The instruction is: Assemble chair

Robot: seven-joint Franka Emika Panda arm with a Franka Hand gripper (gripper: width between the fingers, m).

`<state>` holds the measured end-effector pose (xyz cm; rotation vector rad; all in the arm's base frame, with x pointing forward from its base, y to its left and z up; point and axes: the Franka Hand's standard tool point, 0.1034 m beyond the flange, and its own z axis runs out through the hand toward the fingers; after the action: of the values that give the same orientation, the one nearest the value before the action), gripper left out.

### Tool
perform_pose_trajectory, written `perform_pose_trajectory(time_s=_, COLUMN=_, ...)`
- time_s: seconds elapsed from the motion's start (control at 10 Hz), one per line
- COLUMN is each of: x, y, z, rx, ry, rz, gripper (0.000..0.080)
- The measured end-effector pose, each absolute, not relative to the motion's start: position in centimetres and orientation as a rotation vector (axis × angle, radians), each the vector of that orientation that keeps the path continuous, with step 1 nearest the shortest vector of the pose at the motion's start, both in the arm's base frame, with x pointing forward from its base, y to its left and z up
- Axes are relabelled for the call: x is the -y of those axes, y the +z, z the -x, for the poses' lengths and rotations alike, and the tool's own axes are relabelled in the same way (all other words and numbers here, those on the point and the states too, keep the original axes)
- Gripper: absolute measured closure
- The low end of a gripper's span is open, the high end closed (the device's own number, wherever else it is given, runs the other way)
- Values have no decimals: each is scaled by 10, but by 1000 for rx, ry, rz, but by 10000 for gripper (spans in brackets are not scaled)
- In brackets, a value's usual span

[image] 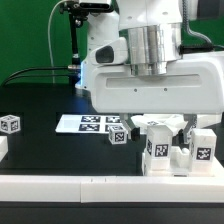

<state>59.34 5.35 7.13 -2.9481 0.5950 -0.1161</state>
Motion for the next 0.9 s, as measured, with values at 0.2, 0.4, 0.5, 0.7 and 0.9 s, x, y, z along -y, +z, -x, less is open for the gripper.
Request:
perform_pose_trajectory(time_s=0.2, x=-56, y=76, z=-596, rx=-165, ry=-155, rz=3049, gripper=151)
perform_pose_trajectory(time_s=0.4, x=-55, y=74, z=-595, rx=-214, ry=-148, rz=3045, gripper=151)
perform_pose_trajectory(time_s=0.5, x=-55, y=74, z=-595, rx=-236, ry=-147, rz=3043, gripper=262)
perform_pose_trajectory(time_s=0.7, x=-55, y=73, z=-595, rx=-426, ry=-138, rz=3015, gripper=428)
perform_pose_trajectory(time_s=0.9, x=-55, y=73, z=-595, rx=-821, ry=-117, rz=2924, gripper=514)
